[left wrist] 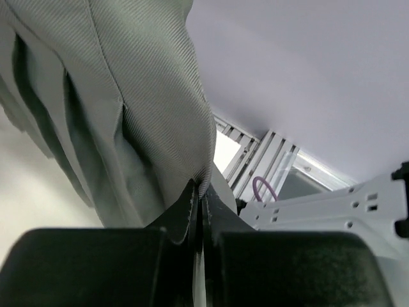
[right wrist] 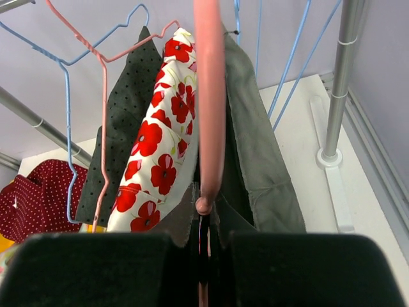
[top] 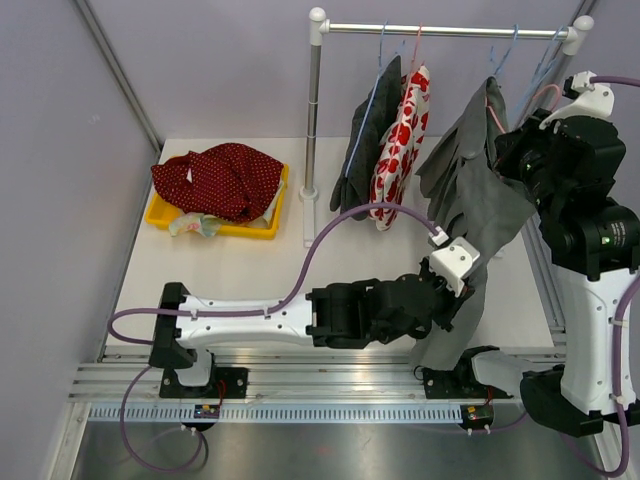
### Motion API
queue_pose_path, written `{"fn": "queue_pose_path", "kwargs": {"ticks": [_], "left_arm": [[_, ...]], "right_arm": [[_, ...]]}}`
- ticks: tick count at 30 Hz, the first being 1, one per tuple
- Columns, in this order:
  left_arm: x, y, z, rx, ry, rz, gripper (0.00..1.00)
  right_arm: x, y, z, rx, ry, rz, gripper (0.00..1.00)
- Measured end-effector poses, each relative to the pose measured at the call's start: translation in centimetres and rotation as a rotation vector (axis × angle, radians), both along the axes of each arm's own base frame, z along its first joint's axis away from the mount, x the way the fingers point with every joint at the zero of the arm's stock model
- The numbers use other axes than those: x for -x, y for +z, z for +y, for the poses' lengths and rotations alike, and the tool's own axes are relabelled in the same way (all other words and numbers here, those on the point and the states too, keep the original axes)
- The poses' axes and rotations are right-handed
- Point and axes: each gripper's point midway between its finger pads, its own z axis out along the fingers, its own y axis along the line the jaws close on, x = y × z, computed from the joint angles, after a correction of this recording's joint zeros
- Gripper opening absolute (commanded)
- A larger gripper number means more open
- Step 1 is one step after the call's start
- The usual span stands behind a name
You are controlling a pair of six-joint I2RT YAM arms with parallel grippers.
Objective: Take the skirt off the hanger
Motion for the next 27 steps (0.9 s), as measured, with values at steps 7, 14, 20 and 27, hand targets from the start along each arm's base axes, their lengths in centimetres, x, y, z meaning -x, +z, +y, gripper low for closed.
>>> {"fn": "queue_pose_path", "kwargs": {"ticks": [7,14,20,27], "left_arm": [[3.0,-2.7,2.9,0.001,0.029,0.011,0.00],[5.2,-3.2,4.4,0.074,0.089,0.070,0.00],[6.1,-2.9,4.3,0.079,0.109,0.062,0.00],[10.7,0.5,2.4,-0.002,0.154,-0.043,0.00]], "right_arm": [[-1.3,-0.3,0.0,0.023,-0.012,0.054,0.00],[-1.0,-3.5,0.5,0.047,0.011,0.193,0.00],[-1.1,-3.9,0.2,0.066,-0.010,0.220,0.00],[-2.1,-4.6,-1.1,0.109,-0.095,0.263,0.00]]}}
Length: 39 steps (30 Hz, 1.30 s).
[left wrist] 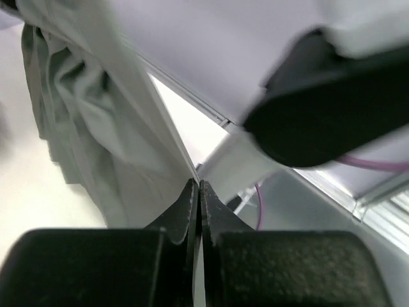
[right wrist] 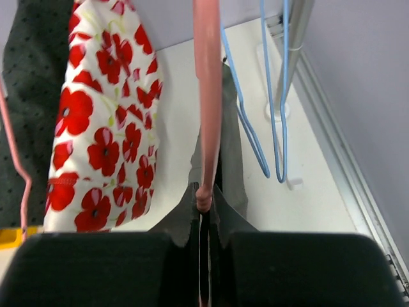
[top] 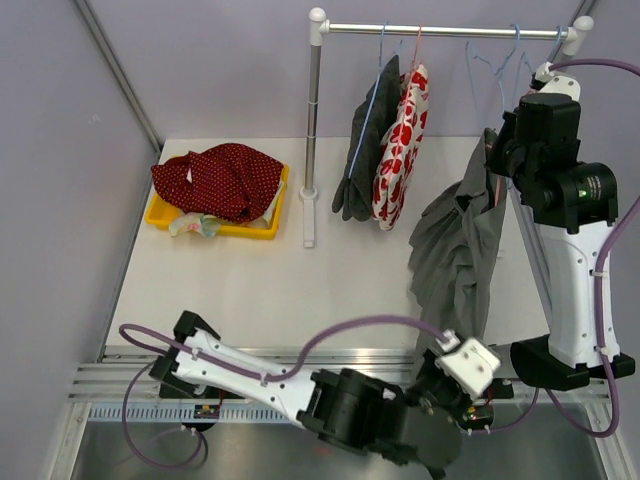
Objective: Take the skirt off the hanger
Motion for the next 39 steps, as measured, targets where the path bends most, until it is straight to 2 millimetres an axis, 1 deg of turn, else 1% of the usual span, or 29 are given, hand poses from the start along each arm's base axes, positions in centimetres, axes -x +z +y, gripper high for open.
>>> {"fn": "queue_pose_path", "kwargs": {"ticks": [3,4,5,6,8,9,10,11,12,13,14,15,17,19,22,24,26,29,31,33,36,39], "left_arm": [[3.3,0.7,-0.7,-0.079,-0.031,-0.056,0.00],[4.9,0.8,-0.9,-0.105,-0.066,-0.069,0.00],[6.4,0.5,-0.9,-0.128,-0.100,-0.079,0.00],[8.0,-0.1,-0.8,-0.162,-0.138,-0.096,0.00],[10.8,-1.7,-0.1,-0.229,-0.209,-0.127,0.00],[11.7,-2.5,0.3,-0.262,-0.234,-0.142,0.00],[12.0,-3.1,0.6,-0.290,-0.245,-0.154,0.00],[12.0,-3.5,0.9,-0.310,-0.245,-0.161,0.05],[11.7,-3.8,1.1,-0.321,-0.233,-0.164,0.18],[11.0,-4.0,1.3,-0.330,-0.214,-0.167,0.36],[10.3,-4.3,1.6,-0.337,-0.188,-0.168,0.74],[9.5,-4.6,2.1,-0.348,-0.161,-0.174,0.99],[8.0,-5.1,3.1,-0.360,-0.107,-0.185,0.99],[6.2,-5.4,4.8,-0.382,-0.059,-0.217,0.99],[3.5,-4.7,7.5,-0.378,-0.019,-0.260,0.99],[1.7,-3.4,8.6,-0.335,0.001,-0.268,0.99],[-1.2,-1.8,9.8,-0.279,0.042,-0.268,0.99],[-5.4,0.9,10.6,-0.172,0.114,-0.253,0.99],[-7.5,2.7,10.4,-0.098,0.139,-0.238,0.99],[-8.5,4.1,9.4,-0.029,0.127,-0.228,0.99],[-8.4,4.6,7.1,0.017,0.063,-0.228,0.99],[-7.6,3.9,4.2,0.018,-0.010,-0.236,0.99]], "right_arm": [[-0.9,0.4,-1.1,0.030,-0.064,-0.025,0.00],[-1.6,0.9,-1.4,0.036,-0.088,-0.051,0.00],[-2.5,1.5,-1.6,0.035,-0.108,-0.081,0.00],[-3.8,2.2,-1.9,0.035,-0.134,-0.120,0.00],[-6.0,2.9,-2.2,0.037,-0.169,-0.169,0.00],[-6.9,3.0,-2.2,0.043,-0.180,-0.180,0.00],[-7.7,2.9,-2.2,0.047,-0.188,-0.185,0.00],[-8.1,2.9,-2.2,0.050,-0.191,-0.185,0.00],[-8.5,2.9,-2.1,0.051,-0.193,-0.188,0.01],[-8.8,2.9,-2.1,0.050,-0.193,-0.191,0.00],[-8.9,2.8,-2.0,0.048,-0.189,-0.191,0.00],[-8.8,2.9,-2.0,0.043,-0.187,-0.195,0.00],[-8.3,3.1,-1.9,0.028,-0.181,-0.210,0.00],[-7.3,3.0,-1.7,0.007,-0.165,-0.214,0.00],[-5.3,2.9,-1.2,-0.036,-0.129,-0.222,0.00],[-4.2,3.2,-0.7,-0.069,-0.099,-0.236,0.00],[-3.2,3.6,-0.2,-0.103,-0.067,-0.250,0.00],[-1.9,4.1,0.7,-0.152,-0.018,-0.263,0.00],[-1.2,4.3,1.2,-0.180,0.005,-0.266,0.00],[-0.7,4.5,1.6,-0.205,0.028,-0.268,0.00],[0.1,4.6,2.2,-0.239,0.057,-0.268,0.00],[0.7,4.7,2.5,-0.261,0.071,-0.273,0.00]]}}
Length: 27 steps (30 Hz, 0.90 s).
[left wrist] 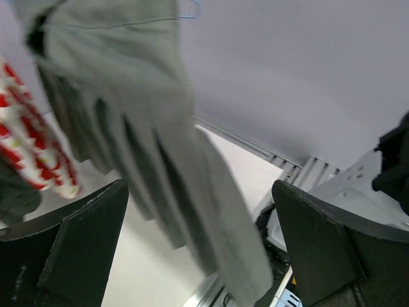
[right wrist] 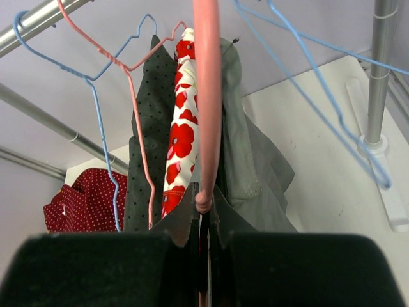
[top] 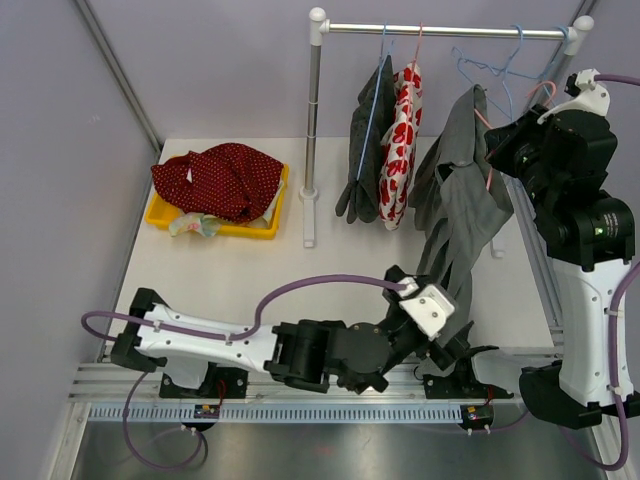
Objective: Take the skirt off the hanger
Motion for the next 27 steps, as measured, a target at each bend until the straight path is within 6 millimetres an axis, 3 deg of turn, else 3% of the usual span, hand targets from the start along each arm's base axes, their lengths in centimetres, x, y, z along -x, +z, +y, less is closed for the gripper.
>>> {"fn": "queue_pose_path", "kwargs": {"ticks": [6,15,18,19,20,27], "left_arm": [[0.9,-2.2,-4.1,-0.033,-0.089,-0.001,0.91],[-2.1,-2.9,-5.4,-0.028,0.011,0.006,0.64],[-3.1,-2.9,-5.4,-0.024,0.060,0.004,0.37],[-3.4,-2.8,-5.5,-0.023,0.073,0.002,0.12],[-3.7,-2.7,-5.6,-0.017,0.084,0.005,0.03],[-3.4,-2.9,-5.8,-0.030,0.090,-0.004,0.00]], "right_arm": [[0.6,-0.4,0.3,-0.019,0.015,0.019,0.00],[2.3,0.4,0.9,-0.040,0.064,0.029,0.00],[3.1,1.0,1.1,-0.051,0.079,0.020,0.00],[3.5,1.2,1.1,-0.055,0.084,0.020,0.00],[3.7,1.3,1.2,-0.059,0.088,0.019,0.00],[3.9,1.0,0.8,-0.066,0.066,0.025,0.00]]}}
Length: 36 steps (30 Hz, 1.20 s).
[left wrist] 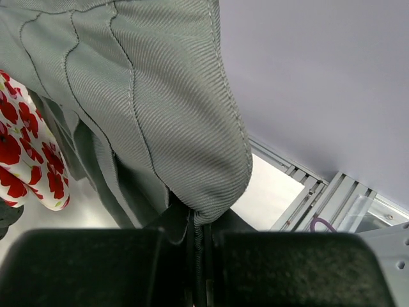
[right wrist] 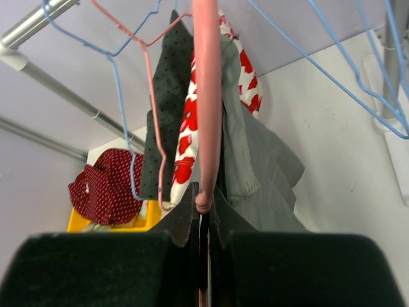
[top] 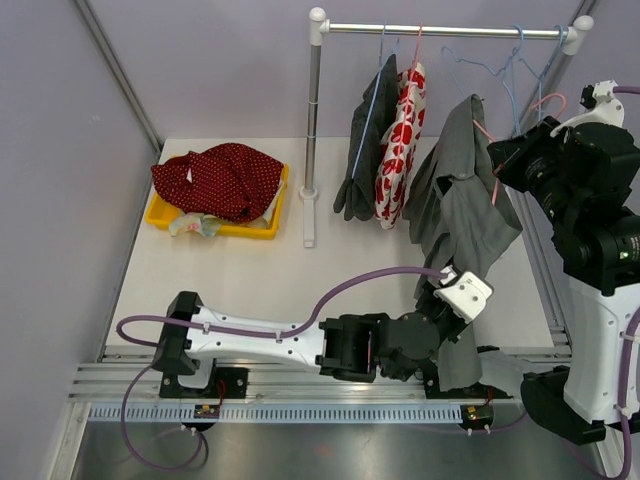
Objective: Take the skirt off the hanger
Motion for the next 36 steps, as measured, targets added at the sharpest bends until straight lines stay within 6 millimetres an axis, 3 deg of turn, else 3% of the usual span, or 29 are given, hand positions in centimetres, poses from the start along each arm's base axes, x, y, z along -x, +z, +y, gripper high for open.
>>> {"fn": "queue_pose_path", "kwargs": {"ticks": [7,10,19,23,28,31,33,35,36], "left_arm": [[3.8,-0.4,0.2,-0.035,0.014,-0.027,0.00],[5.3,-0.7,0.2,-0.048,0.040,-0.038,0.00],[5.5,-1.1,2.0,-0.043,0.157,-0.014,0.00],[6.5,-1.7,3.1,-0.055,0.188,-0.013,0.00],[9.5,-2.6,5.0,-0.081,0.181,-0.010,0.00],[12.6,-3.4,5.8,-0.096,0.123,0.001,0.00],[14.7,-4.4,6.4,-0.123,0.080,0.002,0.00],[15.7,-5.4,7.1,-0.145,0.063,0.010,0.11],[15.8,-5.9,7.5,-0.154,0.066,0.015,0.34]], "right_arm": [[-0.2,-3.5,-1.9,0.033,-0.107,0.039,0.00],[-0.3,-4.0,-2.5,0.063,-0.137,0.055,0.00],[-2.5,-5.8,-3.6,0.158,-0.204,0.103,0.00],[-5.1,-6.9,-3.3,0.199,-0.213,0.137,0.00],[-10.7,-7.3,-3.4,0.259,-0.266,0.143,0.00],[-15.1,-6.7,-3.8,0.251,-0.330,0.083,0.00],[-17.0,-6.5,-4.2,0.237,-0.362,0.050,0.00],[-17.3,-6.3,-4.5,0.230,-0.376,0.039,0.00],[-17.1,-5.9,-4.5,0.221,-0.379,0.028,0.00]]}}
